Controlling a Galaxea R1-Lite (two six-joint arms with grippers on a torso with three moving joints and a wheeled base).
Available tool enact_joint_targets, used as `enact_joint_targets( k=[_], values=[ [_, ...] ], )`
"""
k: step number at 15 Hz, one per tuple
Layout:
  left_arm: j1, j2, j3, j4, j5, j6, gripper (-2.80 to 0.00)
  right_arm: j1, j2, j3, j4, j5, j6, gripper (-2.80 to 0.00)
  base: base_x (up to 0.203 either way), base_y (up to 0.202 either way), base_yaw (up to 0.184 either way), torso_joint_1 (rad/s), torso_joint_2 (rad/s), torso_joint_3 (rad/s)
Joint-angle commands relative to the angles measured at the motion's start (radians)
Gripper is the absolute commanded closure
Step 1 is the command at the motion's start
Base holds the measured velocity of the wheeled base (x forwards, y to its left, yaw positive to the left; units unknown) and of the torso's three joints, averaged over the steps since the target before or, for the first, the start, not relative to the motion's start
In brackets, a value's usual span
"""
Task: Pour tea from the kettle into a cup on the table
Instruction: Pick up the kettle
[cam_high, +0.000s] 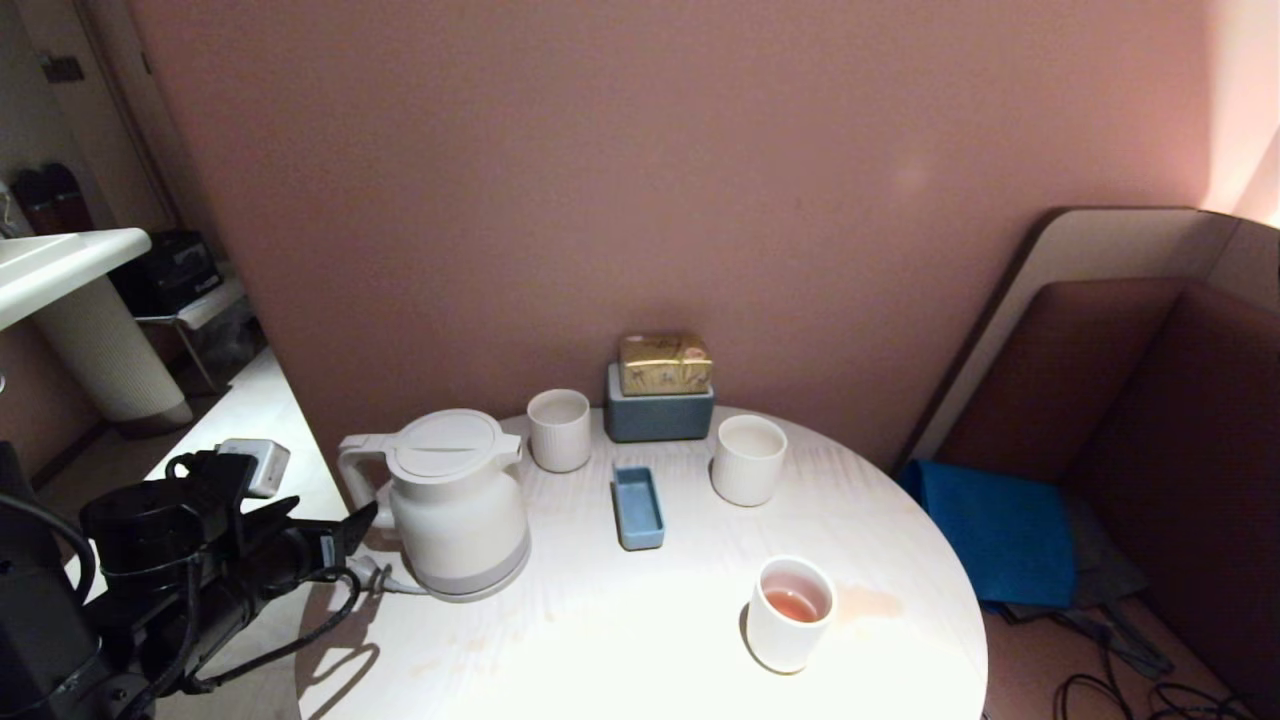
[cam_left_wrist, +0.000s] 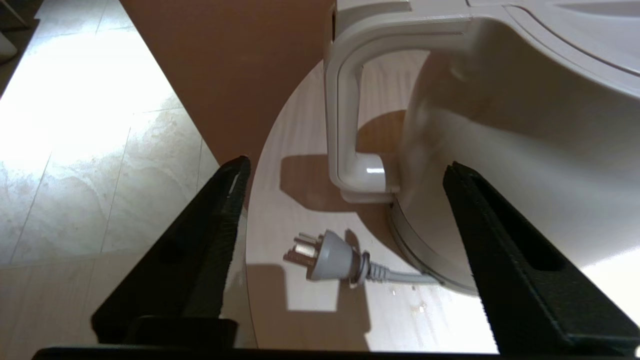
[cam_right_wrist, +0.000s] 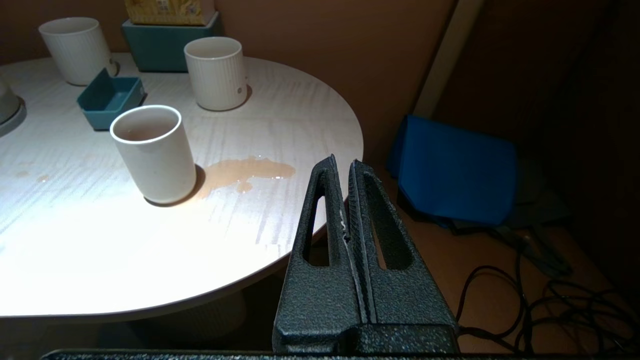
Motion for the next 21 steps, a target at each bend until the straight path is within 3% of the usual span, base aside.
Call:
enact_joint_targets(
  k=[1, 18, 21],
  values=[
    [0.003, 0.054, -0.033, -0.012, 0.002, 0.001, -2.8, 0.0, 0.001, 0.0, 0.0, 0.0, 0.0, 0.0, 0.0, 0.0, 0.0, 0.0, 0.0, 0.0],
    [0.032, 0.194, -0.251, -0.018, 0.003, -0.007, -2.8, 0.0, 0.001, 0.0, -0.001, 0.0, 0.0, 0.0, 0.0, 0.0, 0.0, 0.0, 0.0, 0.0],
    [0.034, 0.247, -0.251, -0.119, 0.002, -0.012, -2.8, 0.0, 0.001, 0.0, -0.001, 0.0, 0.0, 0.0, 0.0, 0.0, 0.0, 0.0, 0.0, 0.0]
  ],
)
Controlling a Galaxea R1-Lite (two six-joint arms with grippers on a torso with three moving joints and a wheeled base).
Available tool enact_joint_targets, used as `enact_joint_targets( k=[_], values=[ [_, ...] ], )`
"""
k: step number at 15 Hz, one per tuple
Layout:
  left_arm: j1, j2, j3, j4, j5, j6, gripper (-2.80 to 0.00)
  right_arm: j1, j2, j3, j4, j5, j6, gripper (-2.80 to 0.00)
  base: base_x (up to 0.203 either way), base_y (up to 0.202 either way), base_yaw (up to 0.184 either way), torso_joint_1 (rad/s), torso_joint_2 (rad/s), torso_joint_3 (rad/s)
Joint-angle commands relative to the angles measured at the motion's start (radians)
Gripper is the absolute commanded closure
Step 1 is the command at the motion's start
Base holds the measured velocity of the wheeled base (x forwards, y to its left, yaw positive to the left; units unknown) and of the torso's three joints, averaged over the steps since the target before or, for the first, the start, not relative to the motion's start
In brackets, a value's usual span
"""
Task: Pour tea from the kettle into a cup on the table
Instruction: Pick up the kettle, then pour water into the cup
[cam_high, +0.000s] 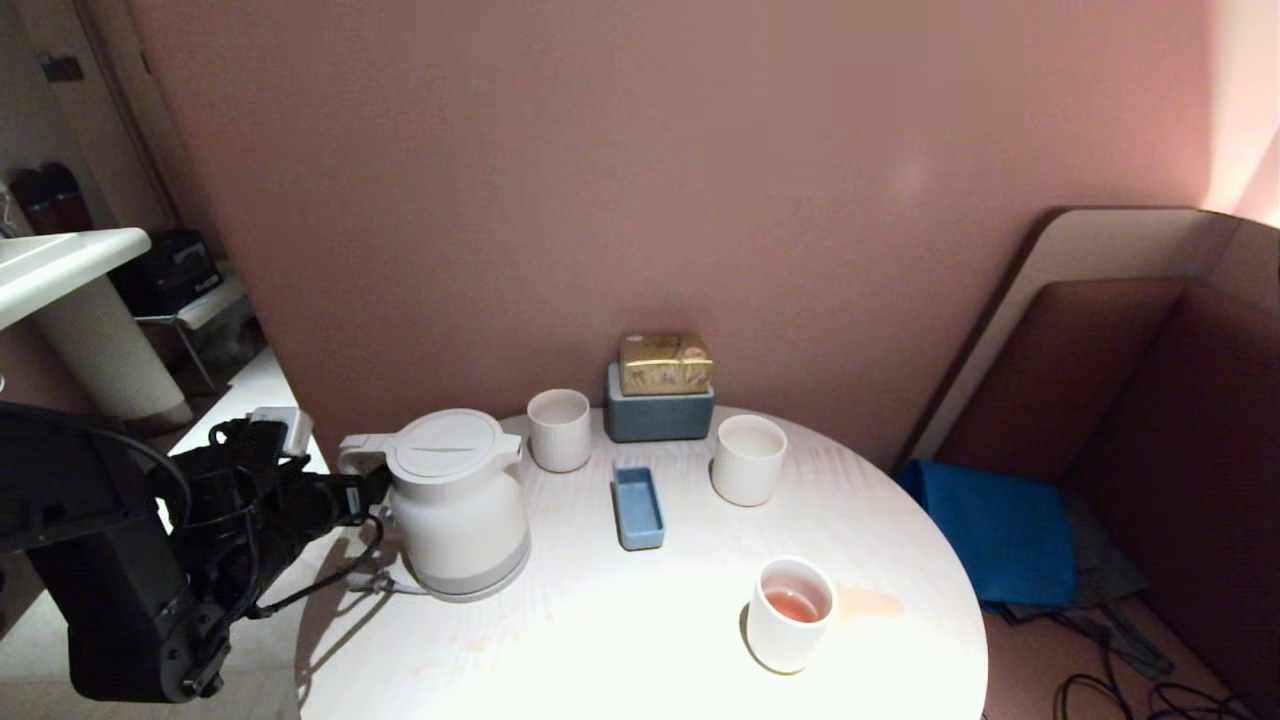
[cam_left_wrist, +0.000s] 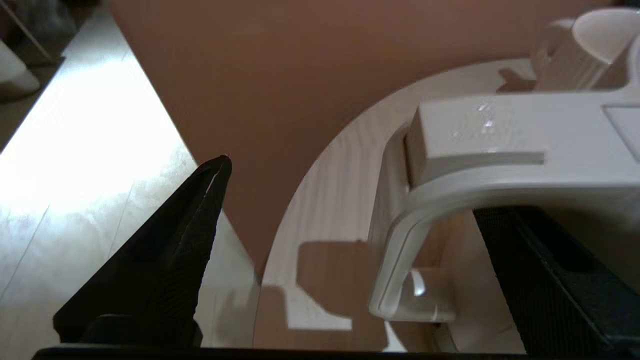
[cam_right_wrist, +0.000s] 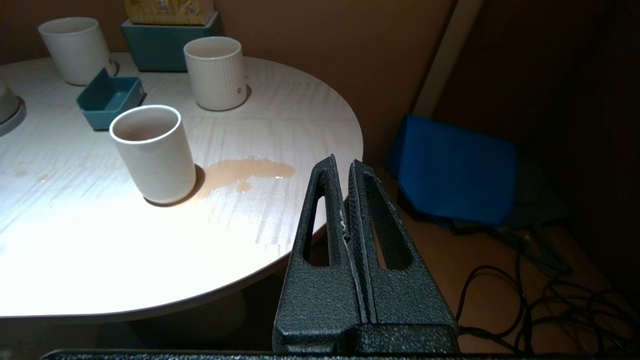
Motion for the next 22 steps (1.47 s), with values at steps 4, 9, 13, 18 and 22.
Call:
enact_joint_targets(
  k=[4, 9, 13, 18, 22],
  values=[
    [0.001, 0.062, 0.0, -0.054, -0.002, -0.021, -2.8, 0.001, 0.001, 0.0, 0.0, 0.0, 0.0, 0.0, 0.0, 0.0, 0.0, 0.0, 0.0, 0.0],
    [0.007, 0.054, -0.027, -0.054, -0.002, -0.035, -2.8, 0.001, 0.001, 0.0, 0.0, 0.0, 0.0, 0.0, 0.0, 0.0, 0.0, 0.0, 0.0, 0.0],
    [0.008, 0.028, -0.034, -0.054, -0.002, -0.053, -2.8, 0.0, 0.001, 0.0, 0.0, 0.0, 0.0, 0.0, 0.0, 0.0, 0.0, 0.0, 0.0, 0.0],
    [0.008, 0.036, -0.061, -0.054, -0.001, -0.055, -2.8, 0.001, 0.001, 0.0, -0.001, 0.0, 0.0, 0.0, 0.0, 0.0, 0.0, 0.0, 0.0, 0.0],
    [0.008, 0.04, -0.076, -0.054, 0.012, -0.055, 0.0, 0.001, 0.001, 0.0, -0.001, 0.0, 0.0, 0.0, 0.0, 0.0, 0.0, 0.0, 0.0, 0.0]
  ],
)
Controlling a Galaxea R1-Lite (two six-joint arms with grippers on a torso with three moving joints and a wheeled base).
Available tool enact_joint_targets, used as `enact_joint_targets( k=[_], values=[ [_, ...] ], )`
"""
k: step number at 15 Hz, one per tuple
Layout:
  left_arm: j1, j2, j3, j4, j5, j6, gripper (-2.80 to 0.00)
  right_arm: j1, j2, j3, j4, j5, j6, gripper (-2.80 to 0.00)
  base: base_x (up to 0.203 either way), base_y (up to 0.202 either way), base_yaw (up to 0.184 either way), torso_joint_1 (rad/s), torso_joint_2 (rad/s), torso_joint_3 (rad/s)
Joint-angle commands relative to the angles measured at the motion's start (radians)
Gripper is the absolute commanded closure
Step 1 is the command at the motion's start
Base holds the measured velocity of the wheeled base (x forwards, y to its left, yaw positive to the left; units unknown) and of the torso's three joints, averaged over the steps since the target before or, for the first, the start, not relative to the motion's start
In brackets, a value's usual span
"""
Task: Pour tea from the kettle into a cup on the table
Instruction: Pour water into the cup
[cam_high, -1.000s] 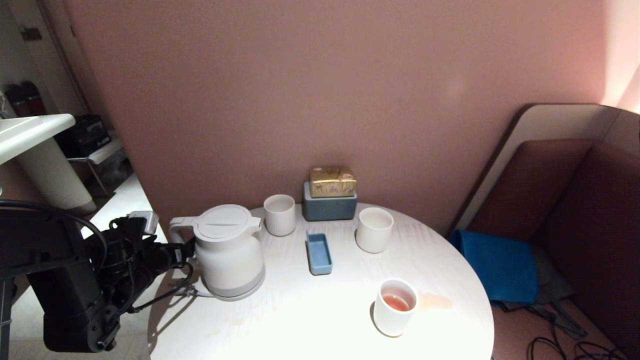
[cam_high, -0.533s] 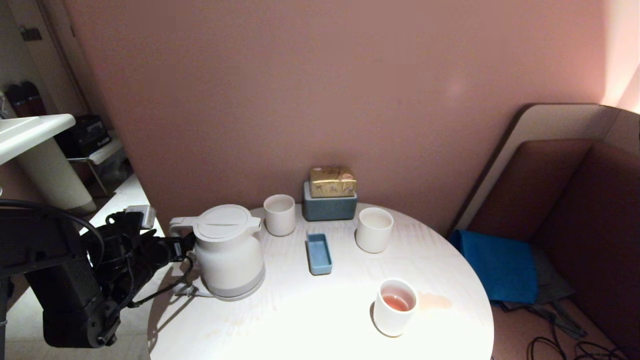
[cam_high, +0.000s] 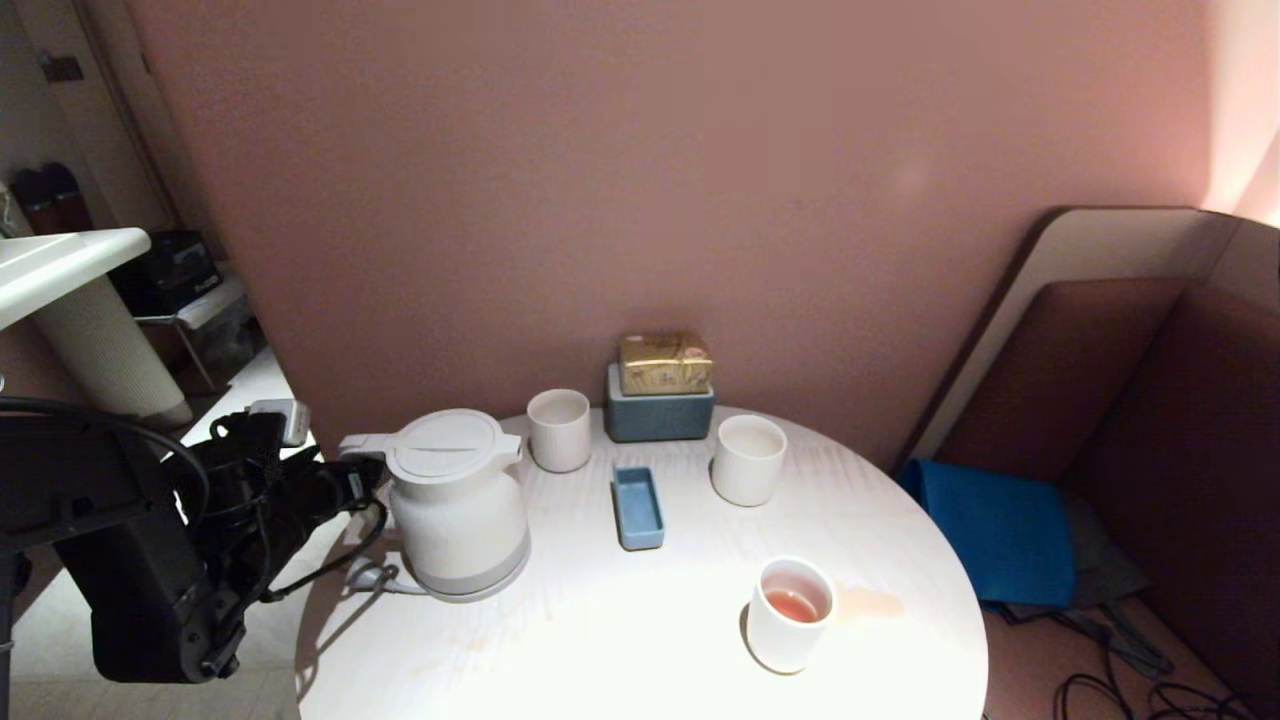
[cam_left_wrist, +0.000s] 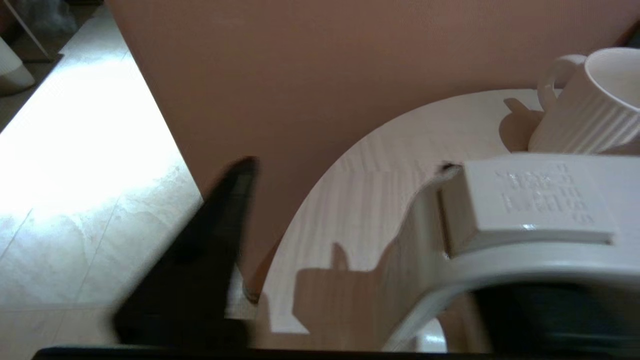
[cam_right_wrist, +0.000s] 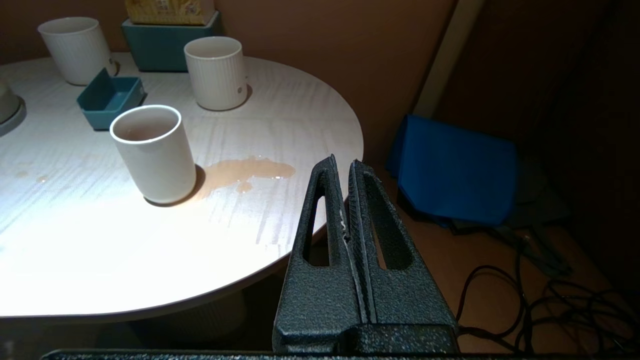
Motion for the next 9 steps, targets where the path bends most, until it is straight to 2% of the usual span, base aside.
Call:
enact_joint_targets(
  k=[1, 9],
  values=[
    [0.001, -0.001, -0.002, -0.048, 0.001, -0.001, 0.0, 0.001, 0.001, 0.0, -0.001, 0.0, 0.0, 0.0, 0.0, 0.0, 0.0, 0.0, 0.0, 0.0],
    [0.001, 0.007, 0.002, -0.048, 0.002, -0.001, 0.0, 0.0, 0.001, 0.0, 0.001, 0.0, 0.0, 0.0, 0.0, 0.0, 0.0, 0.0, 0.0, 0.0]
  ],
)
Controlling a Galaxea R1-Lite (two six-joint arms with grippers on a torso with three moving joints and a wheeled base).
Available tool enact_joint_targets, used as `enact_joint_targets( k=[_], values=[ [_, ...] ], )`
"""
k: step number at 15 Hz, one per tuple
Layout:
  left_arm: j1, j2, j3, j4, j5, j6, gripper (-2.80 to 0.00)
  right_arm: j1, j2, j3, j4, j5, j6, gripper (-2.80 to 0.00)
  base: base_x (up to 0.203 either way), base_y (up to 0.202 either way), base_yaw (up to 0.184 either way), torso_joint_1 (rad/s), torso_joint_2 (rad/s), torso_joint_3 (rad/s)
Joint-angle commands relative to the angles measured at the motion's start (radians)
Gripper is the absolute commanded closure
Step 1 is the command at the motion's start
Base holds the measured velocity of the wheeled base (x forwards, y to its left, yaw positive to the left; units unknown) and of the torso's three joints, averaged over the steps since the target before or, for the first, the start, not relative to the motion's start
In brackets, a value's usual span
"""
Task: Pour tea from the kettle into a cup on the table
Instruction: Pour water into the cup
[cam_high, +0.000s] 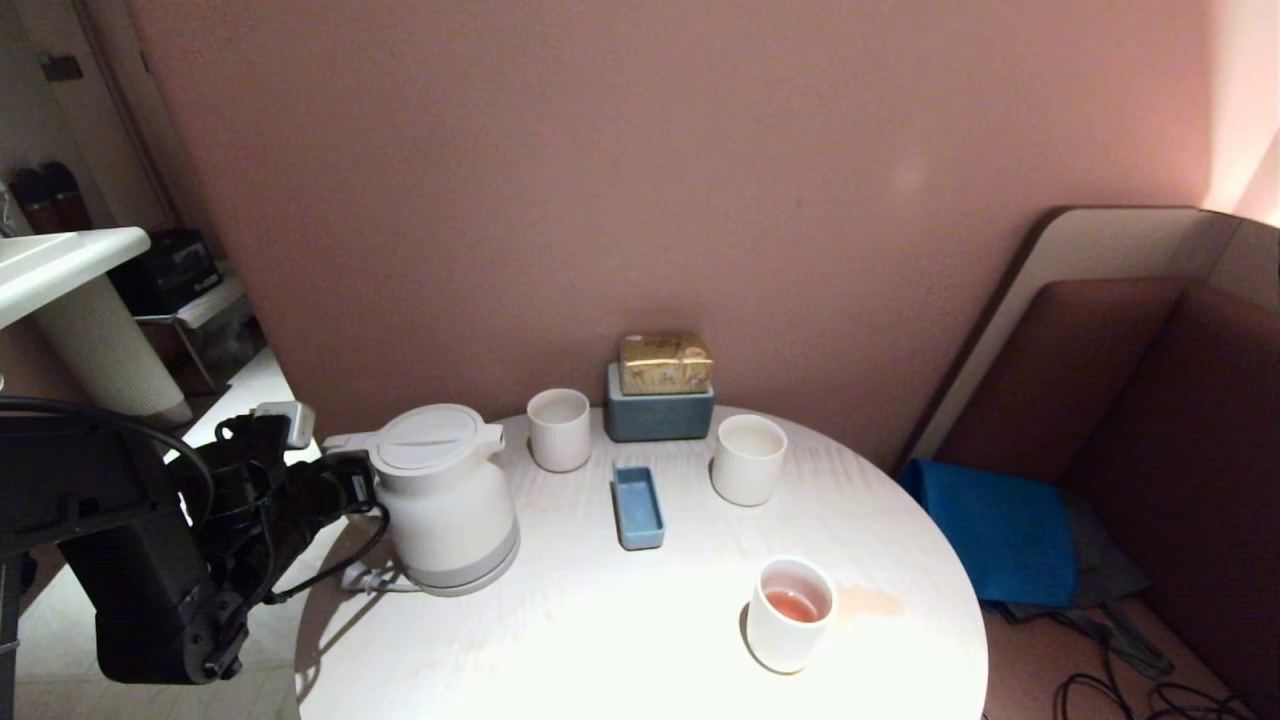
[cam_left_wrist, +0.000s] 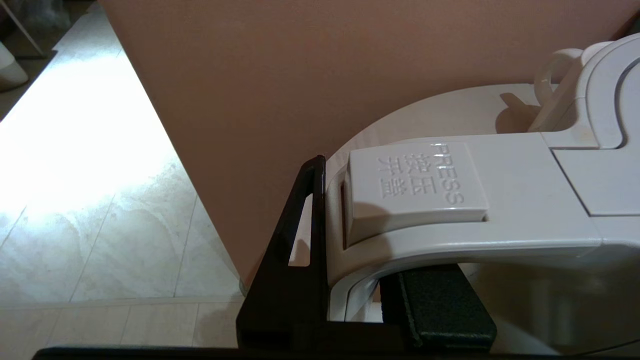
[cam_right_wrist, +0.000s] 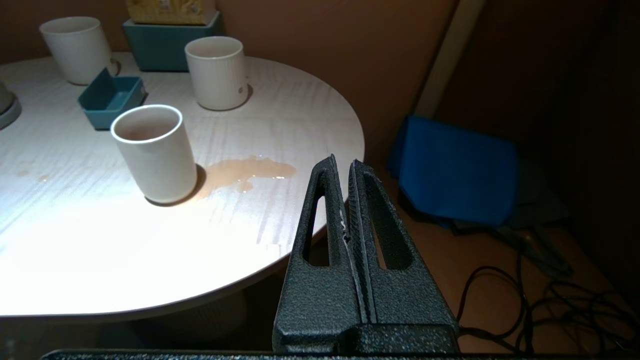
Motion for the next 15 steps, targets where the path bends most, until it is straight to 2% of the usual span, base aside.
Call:
enact_joint_targets(
  k=[1, 9, 15],
  values=[
    [0.0, 0.0, 0.001, -0.046, 0.0, 0.0, 0.0, 0.0, 0.001, 0.0, -0.001, 0.001, 0.0, 0.0, 0.0, 0.0, 0.0, 0.0, 0.0, 0.0],
    [-0.002, -0.076, -0.009, -0.046, 0.0, -0.004, 0.0, 0.001, 0.001, 0.0, -0.001, 0.001, 0.0, 0.0, 0.0, 0.0, 0.0, 0.0, 0.0, 0.0],
    [-0.014, -0.203, -0.046, 0.086, 0.0, -0.021, 0.0, 0.001, 0.001, 0.0, -0.001, 0.0, 0.0, 0.0, 0.0, 0.0, 0.0, 0.0, 0.0, 0.0]
  ],
)
